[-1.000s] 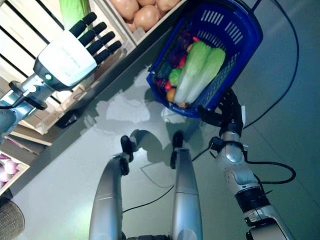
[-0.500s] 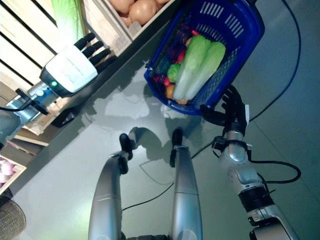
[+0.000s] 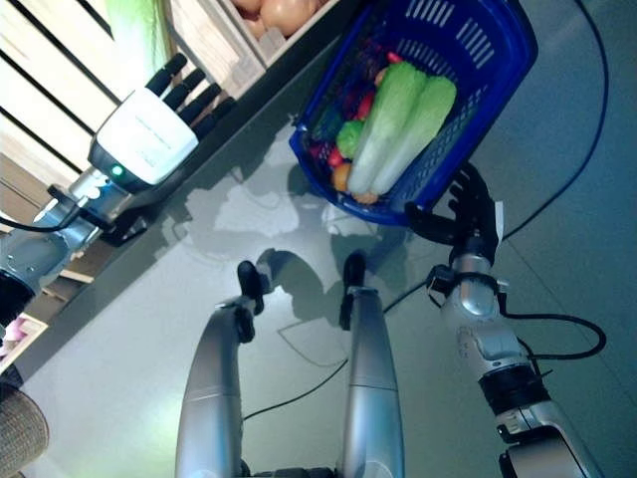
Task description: Put vegetables into the basket
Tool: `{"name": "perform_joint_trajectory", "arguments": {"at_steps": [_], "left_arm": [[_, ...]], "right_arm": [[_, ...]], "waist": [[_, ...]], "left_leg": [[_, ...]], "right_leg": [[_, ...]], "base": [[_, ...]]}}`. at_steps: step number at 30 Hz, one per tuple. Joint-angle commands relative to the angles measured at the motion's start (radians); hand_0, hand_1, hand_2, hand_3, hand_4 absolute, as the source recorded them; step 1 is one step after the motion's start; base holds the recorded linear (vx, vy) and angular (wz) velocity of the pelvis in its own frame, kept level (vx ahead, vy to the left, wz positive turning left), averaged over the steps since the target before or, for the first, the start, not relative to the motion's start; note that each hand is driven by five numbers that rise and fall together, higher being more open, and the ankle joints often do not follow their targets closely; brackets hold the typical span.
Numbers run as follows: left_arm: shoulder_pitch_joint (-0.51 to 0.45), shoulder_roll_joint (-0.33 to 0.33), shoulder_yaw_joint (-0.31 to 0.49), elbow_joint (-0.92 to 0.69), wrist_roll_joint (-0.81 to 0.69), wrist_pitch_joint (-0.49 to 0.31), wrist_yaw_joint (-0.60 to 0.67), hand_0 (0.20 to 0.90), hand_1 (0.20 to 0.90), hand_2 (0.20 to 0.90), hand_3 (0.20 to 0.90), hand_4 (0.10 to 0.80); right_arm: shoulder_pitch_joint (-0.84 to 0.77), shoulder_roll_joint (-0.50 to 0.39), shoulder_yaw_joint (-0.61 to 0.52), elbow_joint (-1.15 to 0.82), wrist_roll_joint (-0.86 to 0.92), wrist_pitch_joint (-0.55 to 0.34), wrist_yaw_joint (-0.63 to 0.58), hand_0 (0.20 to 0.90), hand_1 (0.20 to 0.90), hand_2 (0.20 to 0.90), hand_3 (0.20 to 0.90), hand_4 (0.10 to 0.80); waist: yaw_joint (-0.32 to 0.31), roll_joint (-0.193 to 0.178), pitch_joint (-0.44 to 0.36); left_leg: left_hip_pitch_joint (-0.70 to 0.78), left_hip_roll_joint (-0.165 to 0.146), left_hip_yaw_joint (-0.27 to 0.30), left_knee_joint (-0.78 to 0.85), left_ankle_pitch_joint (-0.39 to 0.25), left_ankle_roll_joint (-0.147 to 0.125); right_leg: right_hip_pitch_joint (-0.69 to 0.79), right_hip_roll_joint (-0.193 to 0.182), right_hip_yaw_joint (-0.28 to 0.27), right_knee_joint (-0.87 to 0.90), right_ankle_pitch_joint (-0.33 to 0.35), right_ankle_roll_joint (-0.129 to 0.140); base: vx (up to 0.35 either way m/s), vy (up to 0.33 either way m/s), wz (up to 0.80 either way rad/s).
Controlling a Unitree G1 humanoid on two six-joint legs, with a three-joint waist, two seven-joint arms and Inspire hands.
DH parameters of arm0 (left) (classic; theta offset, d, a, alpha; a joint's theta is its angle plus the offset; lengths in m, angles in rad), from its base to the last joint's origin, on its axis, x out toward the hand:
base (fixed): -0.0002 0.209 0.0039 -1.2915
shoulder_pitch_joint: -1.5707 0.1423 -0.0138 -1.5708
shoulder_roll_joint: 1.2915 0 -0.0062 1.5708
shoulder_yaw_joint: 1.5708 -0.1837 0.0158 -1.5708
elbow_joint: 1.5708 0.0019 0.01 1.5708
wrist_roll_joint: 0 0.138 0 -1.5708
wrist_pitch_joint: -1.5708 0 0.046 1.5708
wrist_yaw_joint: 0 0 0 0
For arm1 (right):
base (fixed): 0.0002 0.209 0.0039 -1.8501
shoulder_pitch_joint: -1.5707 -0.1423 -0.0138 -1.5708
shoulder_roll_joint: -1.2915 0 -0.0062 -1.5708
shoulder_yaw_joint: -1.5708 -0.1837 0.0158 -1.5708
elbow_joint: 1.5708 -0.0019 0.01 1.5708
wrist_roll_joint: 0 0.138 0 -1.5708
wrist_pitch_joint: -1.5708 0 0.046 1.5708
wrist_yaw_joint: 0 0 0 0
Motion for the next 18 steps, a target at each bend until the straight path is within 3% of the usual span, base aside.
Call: {"name": "perform_joint_trajectory", "arguments": {"at_steps": [1, 7, 14, 15, 18], "left_arm": [[-0.064, 0.062, 0.127, 0.155, -0.004, 0.173, -0.076, 0.9, 0.9, 0.9, 0.9, 0.8], [-0.061, 0.069, 0.145, 0.153, -0.09, 0.224, -0.036, 0.9, 0.9, 0.9, 0.9, 0.8], [-0.046, 0.084, 0.198, 0.119, -0.144, 0.17, 0.101, 0.9, 0.9, 0.9, 0.9, 0.8], [-0.053, 0.087, 0.208, 0.116, -0.146, 0.163, 0.12, 0.9, 0.9, 0.9, 0.9, 0.8], [-0.047, 0.1, 0.228, 0.088, -0.141, 0.123, 0.188, 0.9, 0.9, 0.9, 0.9, 0.8]], "right_arm": [[0.013, -0.059, -0.072, -0.093, 0.009, -0.052, -0.032, 0.9, 0.9, 0.9, 0.9, 0.8], [0.024, -0.062, -0.078, -0.109, 0.014, -0.041, -0.033, 0.9, 0.9, 0.9, 0.9, 0.8], [0.045, -0.047, -0.087, -0.113, 0.004, -0.048, -0.022, 0.9, 0.9, 0.9, 0.9, 0.8], [0.034, -0.047, -0.091, -0.115, 0.002, -0.048, -0.022, 0.9, 0.9, 0.9, 0.9, 0.8], [0.043, -0.047, -0.098, -0.12, -0.001, -0.051, -0.017, 0.9, 0.9, 0.9, 0.9, 0.8]], "waist": [[-0.023, 0.002, 0.0], [-0.028, 0.006, 0.0], [-0.025, 0.009, 0.0], [-0.026, 0.009, 0.0], [-0.022, 0.011, 0.0]], "left_leg": [[0.014, -0.005, 0.057, -0.007, -0.067, 0.027], [0.011, -0.006, 0.067, -0.004, -0.073, 0.029], [0.028, -0.01, 0.069, -0.019, -0.071, 0.03], [0.004, -0.011, 0.078, -0.029, -0.042, 0.039], [0.01, -0.012, 0.077, -0.037, -0.039, 0.038]], "right_leg": [[0.056, -0.007, -0.009, -0.081, 0.064, 0.015], [0.046, -0.01, 0.0, -0.083, 0.07, 0.019], [0.062, -0.006, 0.001, -0.099, 0.071, 0.019], [0.039, -0.008, -0.003, -0.11, 0.097, 0.011], [0.043, -0.007, -0.005, -0.112, 0.095, 0.008]], "base": [[0.016, 0.047, 0.0], [0.015, 0.034, 0.0], [-0.009, -0.001, 0.0], [-0.063, -0.018, 0.0], [-0.022, -0.003, 0.0]]}}
